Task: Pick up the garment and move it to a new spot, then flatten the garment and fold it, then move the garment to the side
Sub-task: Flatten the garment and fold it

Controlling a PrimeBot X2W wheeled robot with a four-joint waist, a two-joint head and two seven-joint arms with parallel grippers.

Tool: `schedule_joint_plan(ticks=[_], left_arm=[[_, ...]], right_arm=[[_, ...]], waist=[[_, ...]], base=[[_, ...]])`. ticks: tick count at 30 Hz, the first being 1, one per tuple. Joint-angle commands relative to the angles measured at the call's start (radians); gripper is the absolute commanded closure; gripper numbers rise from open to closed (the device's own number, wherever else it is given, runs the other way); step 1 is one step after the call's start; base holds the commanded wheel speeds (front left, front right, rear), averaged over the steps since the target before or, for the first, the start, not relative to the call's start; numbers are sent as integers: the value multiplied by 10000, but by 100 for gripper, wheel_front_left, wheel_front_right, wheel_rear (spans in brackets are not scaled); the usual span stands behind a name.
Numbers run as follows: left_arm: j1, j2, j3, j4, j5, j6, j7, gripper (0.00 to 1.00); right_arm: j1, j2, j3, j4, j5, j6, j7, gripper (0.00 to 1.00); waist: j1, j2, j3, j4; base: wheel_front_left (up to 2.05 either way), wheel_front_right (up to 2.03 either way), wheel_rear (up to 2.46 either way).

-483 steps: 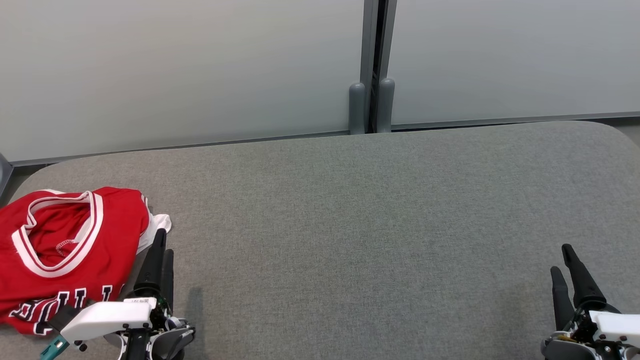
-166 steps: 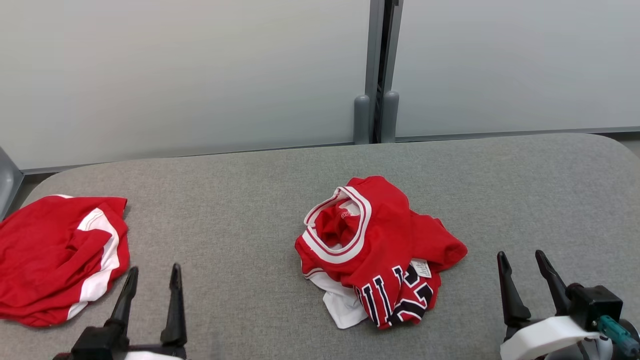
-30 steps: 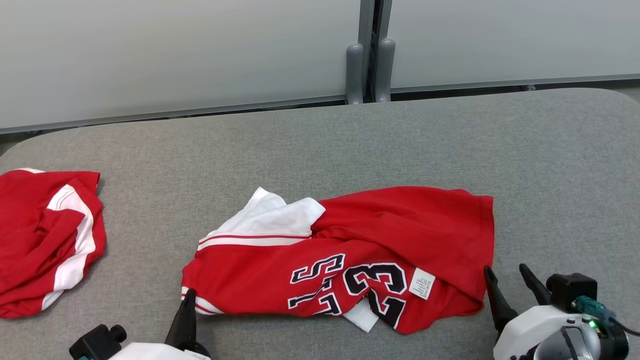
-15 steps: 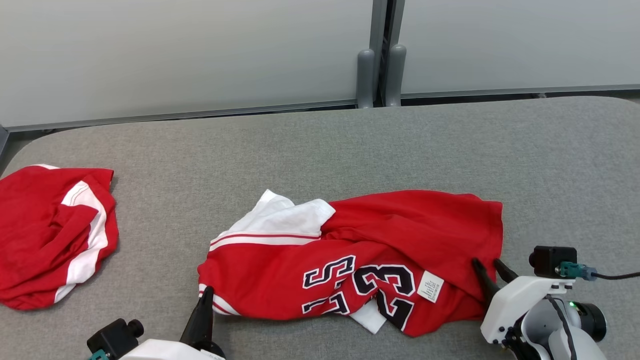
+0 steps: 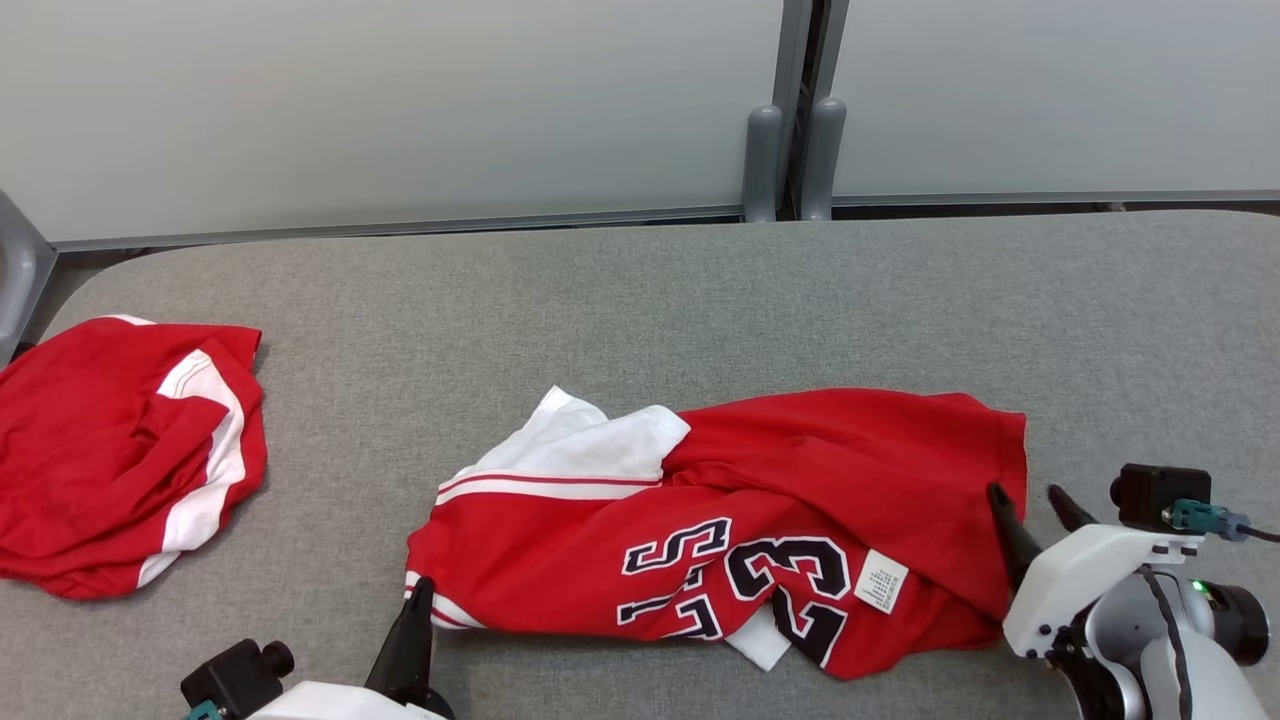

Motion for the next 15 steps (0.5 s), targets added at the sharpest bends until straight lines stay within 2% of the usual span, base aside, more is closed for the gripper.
schedule_joint_plan(ticks=[1,5,11,14,15], left_arm=[[-159,50,20,-4,28,-39,-1,100],[-231,18,-35,-12,40,-70,30,100],[-420,-30,-97,23,45,-127,64,100],[-484,-34,-121,65,73,-155,80,100],[-492,-34,-131,85,72,-161,83,100]], right_arm=[[193,-73,-187,-150,-222,6,184,0],[172,-58,-446,-209,-542,6,499,0],[-59,-69,-417,211,195,6,1436,0],[-241,-70,-324,439,420,6,1409,0],[-302,-67,-247,478,418,6,1313,53]], waist=[[0,-1,28,0],[0,-1,120,34],[0,-1,364,203],[0,-1,450,281],[0,-1,470,304]], base=[[0,0,0],[0,0,0],[0,0,0],[0,0,0],[0,0,0]])
